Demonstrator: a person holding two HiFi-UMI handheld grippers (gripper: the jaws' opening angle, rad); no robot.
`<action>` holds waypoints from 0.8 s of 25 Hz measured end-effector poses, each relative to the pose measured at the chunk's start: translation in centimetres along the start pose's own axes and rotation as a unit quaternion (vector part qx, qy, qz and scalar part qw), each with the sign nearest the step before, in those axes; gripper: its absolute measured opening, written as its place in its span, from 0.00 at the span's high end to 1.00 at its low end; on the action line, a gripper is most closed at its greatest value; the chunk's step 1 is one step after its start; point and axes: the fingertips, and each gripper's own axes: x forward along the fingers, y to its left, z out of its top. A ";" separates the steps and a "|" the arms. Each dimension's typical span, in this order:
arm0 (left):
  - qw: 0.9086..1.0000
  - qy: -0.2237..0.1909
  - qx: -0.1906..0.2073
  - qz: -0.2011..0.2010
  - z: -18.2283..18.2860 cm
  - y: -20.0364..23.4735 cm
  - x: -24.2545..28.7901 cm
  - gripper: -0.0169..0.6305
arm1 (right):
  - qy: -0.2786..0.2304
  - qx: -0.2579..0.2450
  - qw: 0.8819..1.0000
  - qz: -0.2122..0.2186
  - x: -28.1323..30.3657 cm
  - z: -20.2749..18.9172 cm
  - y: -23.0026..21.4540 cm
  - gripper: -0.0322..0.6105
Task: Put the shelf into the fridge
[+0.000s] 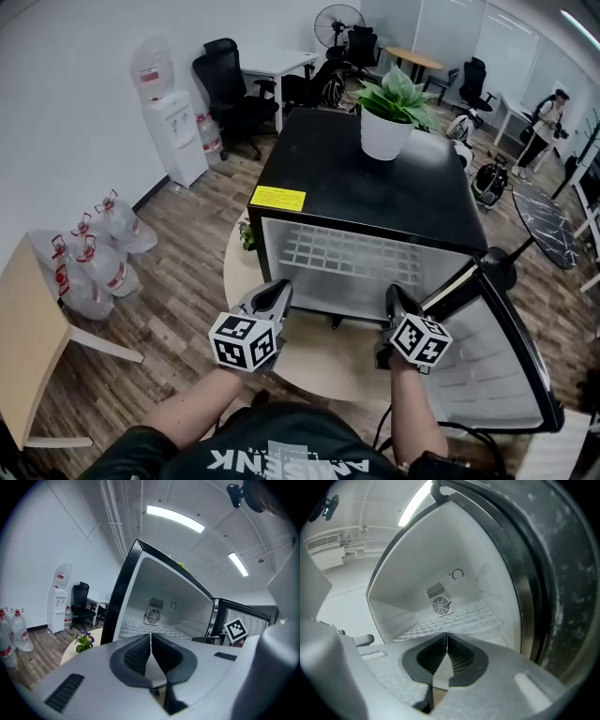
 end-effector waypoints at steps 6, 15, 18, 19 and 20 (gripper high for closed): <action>1.000 -0.004 0.012 -0.026 0.8 -0.7 -1.1 0.97 | 0.000 -0.042 0.999 0.013 -2.9 0.6 3.0 0.94; 0.997 -0.005 0.043 -0.056 2.0 -2.3 -2.6 0.97 | -0.022 -0.082 0.996 -0.010 -8.0 2.2 5.3 0.93; 0.996 -0.006 0.055 -0.068 2.6 -3.0 -3.1 0.97 | -0.036 -0.087 0.995 -0.013 -9.5 2.9 5.9 0.93; 0.996 -0.006 0.058 -0.072 2.8 -3.2 -3.2 0.97 | -0.040 -0.090 0.995 -0.010 -10.0 3.1 6.2 0.93; 0.995 -0.006 0.059 -0.077 2.9 -3.4 -3.4 0.97 | -0.043 -0.092 0.995 -0.005 -10.5 3.3 6.7 0.93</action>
